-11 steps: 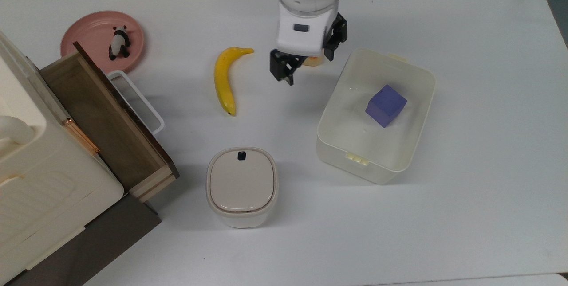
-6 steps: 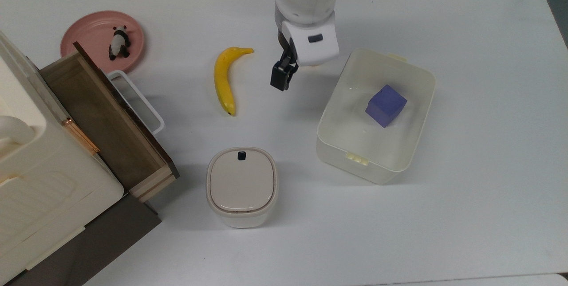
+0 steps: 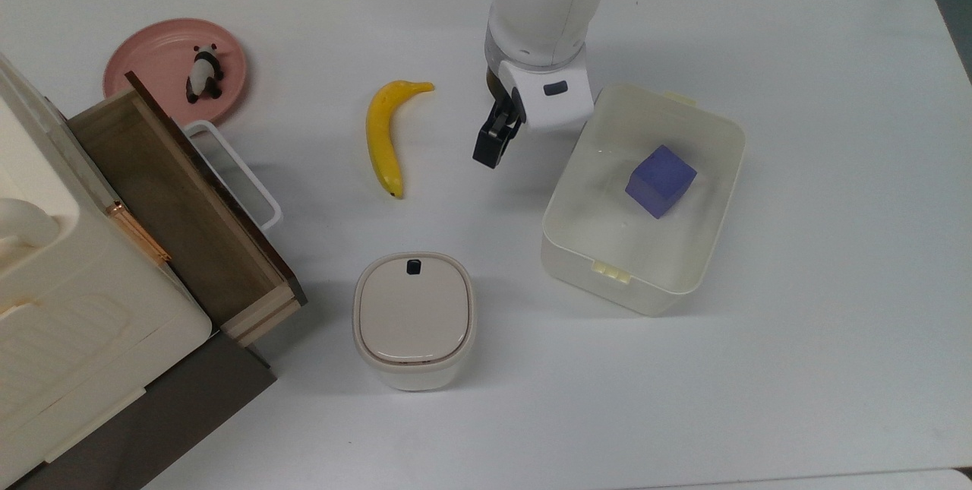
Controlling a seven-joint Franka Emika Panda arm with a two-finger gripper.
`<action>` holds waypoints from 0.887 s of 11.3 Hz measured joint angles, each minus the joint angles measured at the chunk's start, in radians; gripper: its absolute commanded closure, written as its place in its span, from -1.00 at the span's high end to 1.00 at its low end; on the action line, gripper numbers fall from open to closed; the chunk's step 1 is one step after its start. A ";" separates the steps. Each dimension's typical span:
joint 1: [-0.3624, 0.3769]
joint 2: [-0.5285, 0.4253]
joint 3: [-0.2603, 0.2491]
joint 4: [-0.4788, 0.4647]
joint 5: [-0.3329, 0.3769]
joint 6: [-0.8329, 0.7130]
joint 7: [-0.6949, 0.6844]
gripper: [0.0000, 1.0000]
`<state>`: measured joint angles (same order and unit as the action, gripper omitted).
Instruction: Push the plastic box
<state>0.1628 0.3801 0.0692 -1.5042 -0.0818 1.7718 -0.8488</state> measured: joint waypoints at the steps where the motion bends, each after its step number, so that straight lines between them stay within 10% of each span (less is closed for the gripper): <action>1: 0.000 0.005 0.000 -0.001 -0.002 0.013 0.000 1.00; 10: 0.095 0.109 0.002 -0.006 -0.002 0.185 0.181 1.00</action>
<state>0.2577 0.4886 0.0715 -1.5098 -0.0839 1.9564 -0.6678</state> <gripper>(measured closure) 0.000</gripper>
